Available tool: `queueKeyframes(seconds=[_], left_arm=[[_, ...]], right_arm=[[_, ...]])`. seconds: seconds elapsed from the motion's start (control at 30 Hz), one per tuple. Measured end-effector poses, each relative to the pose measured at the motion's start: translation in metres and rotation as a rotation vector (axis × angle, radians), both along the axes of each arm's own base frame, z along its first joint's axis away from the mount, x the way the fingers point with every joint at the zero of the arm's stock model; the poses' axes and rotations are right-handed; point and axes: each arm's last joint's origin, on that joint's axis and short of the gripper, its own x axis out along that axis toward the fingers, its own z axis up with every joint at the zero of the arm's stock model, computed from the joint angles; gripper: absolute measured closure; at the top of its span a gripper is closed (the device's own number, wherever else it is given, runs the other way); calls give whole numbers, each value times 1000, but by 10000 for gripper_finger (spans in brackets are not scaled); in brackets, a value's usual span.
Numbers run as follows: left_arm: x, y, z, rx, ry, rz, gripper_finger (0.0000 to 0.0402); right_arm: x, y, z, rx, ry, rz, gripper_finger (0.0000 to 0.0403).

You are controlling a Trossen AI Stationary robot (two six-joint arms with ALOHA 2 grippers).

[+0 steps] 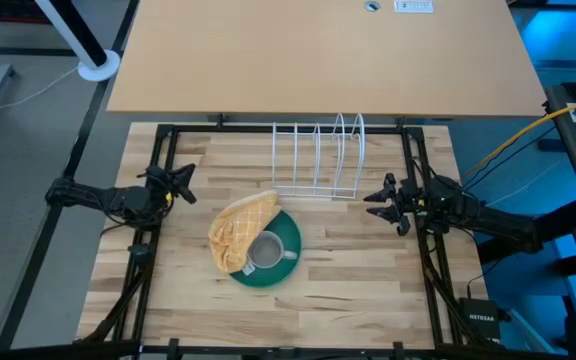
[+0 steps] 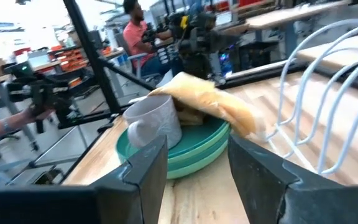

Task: Sort dishes
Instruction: Remove the yellow towel from the stack of plates

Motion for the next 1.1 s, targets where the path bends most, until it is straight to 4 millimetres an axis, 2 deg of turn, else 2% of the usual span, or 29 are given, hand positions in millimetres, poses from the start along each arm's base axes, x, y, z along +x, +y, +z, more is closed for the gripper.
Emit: queueKeyframes(seconds=[0.1,0.33,0.47,0.83,1.1], left_arm=[[2,-1,2,-20,-42,-70,398],[10,-13,12,-26,-128,-562,398],[11,-17,15,-98,-204,-710,398],[15,-19,16,-165,-244,-770,398],[21,-21,22,-66,-244,-799,398]], right_arm=[[0,0,8,-19,-76,-22,228],[-2,-1,18,-43,-181,-38,228],[-2,-1,18,-43,-180,-38,228],[-2,-1,18,-41,-175,-39,228],[-2,-1,18,-42,-177,-39,228]])
